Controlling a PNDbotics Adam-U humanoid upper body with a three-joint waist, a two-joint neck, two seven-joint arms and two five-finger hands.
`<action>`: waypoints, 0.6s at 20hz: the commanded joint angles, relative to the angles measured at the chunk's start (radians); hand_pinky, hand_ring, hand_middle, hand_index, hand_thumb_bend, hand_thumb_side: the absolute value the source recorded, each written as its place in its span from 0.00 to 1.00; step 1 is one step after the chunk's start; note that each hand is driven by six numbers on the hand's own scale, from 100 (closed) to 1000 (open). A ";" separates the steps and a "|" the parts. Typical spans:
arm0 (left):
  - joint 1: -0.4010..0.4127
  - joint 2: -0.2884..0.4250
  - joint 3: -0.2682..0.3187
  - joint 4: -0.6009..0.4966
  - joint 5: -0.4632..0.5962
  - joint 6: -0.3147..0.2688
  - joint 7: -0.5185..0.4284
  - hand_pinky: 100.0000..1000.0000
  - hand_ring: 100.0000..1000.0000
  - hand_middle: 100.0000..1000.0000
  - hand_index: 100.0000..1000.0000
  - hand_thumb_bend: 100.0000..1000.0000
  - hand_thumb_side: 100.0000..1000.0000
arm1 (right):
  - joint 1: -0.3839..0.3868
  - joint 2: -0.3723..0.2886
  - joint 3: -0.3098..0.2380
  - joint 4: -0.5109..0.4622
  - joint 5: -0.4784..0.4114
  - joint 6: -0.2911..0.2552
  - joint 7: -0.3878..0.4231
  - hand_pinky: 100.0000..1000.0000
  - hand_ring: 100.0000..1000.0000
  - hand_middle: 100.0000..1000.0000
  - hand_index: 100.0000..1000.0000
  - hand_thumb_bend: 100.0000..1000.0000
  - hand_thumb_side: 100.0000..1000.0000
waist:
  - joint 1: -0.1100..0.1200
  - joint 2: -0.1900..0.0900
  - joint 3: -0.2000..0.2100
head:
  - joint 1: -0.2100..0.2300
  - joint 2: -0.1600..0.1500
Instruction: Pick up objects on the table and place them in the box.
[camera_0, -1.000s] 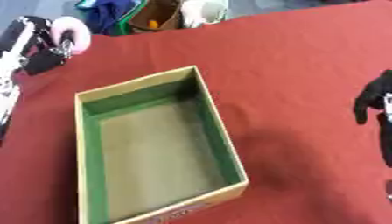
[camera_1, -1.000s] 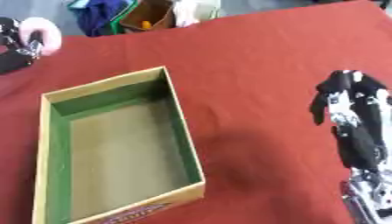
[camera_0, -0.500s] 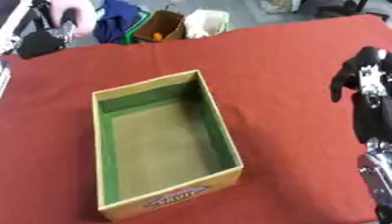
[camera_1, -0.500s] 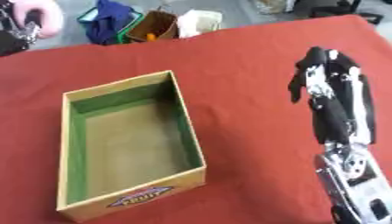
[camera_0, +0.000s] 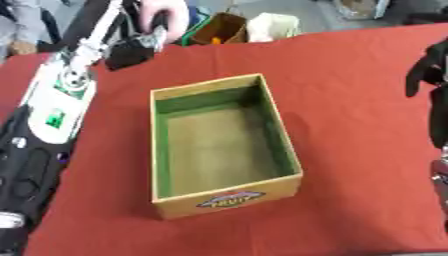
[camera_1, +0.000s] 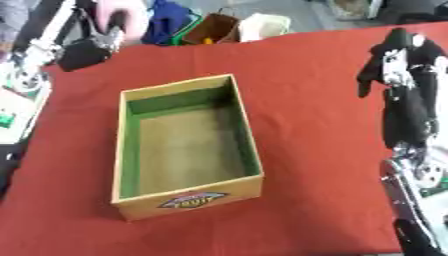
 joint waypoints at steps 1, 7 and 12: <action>0.005 -0.037 -0.013 -0.046 -0.037 0.019 -0.011 0.20 0.35 0.41 0.48 0.00 0.34 | -0.007 -0.009 -0.009 -0.021 -0.002 -0.002 0.003 0.08 0.26 0.29 0.44 0.00 0.42 | -0.004 -0.019 0.004 | 0.021 0.013; 0.044 -0.068 -0.055 -0.033 -0.059 0.021 -0.071 0.21 0.36 0.41 0.48 0.00 0.35 | -0.001 -0.010 -0.010 -0.021 0.005 -0.001 0.001 0.08 0.26 0.29 0.44 0.00 0.42 | -0.003 -0.017 0.011 | 0.006 0.019; 0.057 -0.083 -0.079 -0.013 -0.063 0.010 -0.121 0.21 0.36 0.41 0.48 0.00 0.35 | 0.000 -0.008 -0.010 -0.021 0.008 0.001 -0.001 0.08 0.26 0.29 0.44 0.00 0.42 | -0.005 -0.013 0.012 | -0.010 0.016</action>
